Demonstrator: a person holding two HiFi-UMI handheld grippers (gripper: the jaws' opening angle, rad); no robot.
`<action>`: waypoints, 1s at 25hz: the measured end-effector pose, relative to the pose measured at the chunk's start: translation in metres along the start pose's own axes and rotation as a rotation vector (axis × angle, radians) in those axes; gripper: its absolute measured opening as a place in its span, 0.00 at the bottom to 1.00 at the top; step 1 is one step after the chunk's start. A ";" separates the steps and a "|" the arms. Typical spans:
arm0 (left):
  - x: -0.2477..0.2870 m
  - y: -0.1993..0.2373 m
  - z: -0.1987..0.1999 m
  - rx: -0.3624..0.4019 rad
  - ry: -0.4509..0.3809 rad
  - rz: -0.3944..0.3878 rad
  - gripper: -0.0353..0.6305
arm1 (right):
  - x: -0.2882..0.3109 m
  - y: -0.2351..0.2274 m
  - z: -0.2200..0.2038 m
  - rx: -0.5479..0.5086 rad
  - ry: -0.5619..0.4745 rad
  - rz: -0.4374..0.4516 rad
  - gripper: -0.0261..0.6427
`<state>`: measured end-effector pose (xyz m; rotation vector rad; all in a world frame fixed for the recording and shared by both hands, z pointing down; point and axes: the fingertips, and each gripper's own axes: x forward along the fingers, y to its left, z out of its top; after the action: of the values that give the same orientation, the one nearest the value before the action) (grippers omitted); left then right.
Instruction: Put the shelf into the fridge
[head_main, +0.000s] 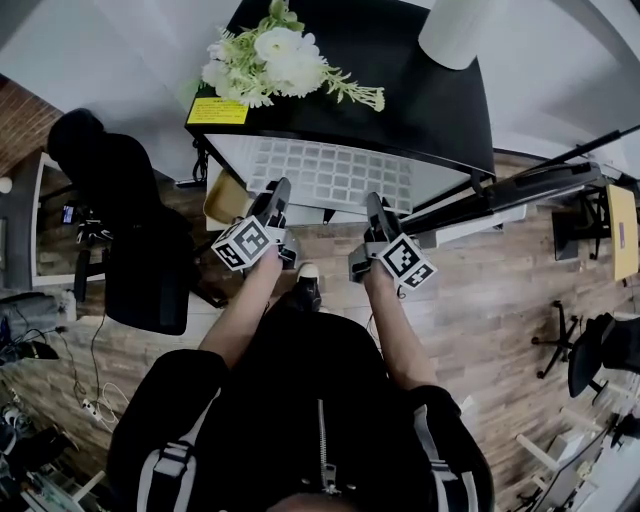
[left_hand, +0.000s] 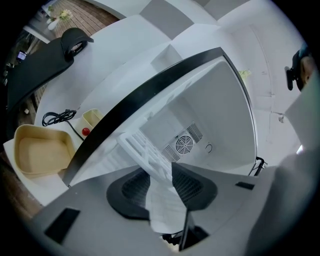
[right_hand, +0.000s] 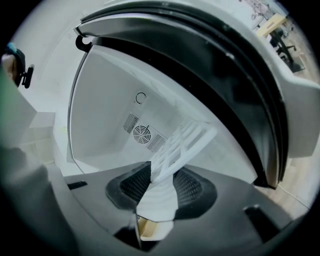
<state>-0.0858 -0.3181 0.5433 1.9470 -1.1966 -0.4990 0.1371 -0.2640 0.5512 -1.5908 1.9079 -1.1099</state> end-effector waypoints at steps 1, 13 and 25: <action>-0.003 -0.001 -0.001 0.000 0.002 -0.003 0.27 | -0.004 0.001 -0.002 -0.003 0.001 0.003 0.25; -0.027 -0.009 -0.016 0.063 0.045 -0.005 0.19 | -0.024 0.003 -0.017 -0.029 0.026 0.013 0.13; -0.013 -0.006 -0.013 0.053 0.046 0.006 0.19 | -0.011 0.001 -0.012 -0.020 0.024 -0.012 0.13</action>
<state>-0.0800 -0.2993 0.5460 1.9884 -1.1970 -0.4211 0.1306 -0.2500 0.5553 -1.6085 1.9325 -1.1235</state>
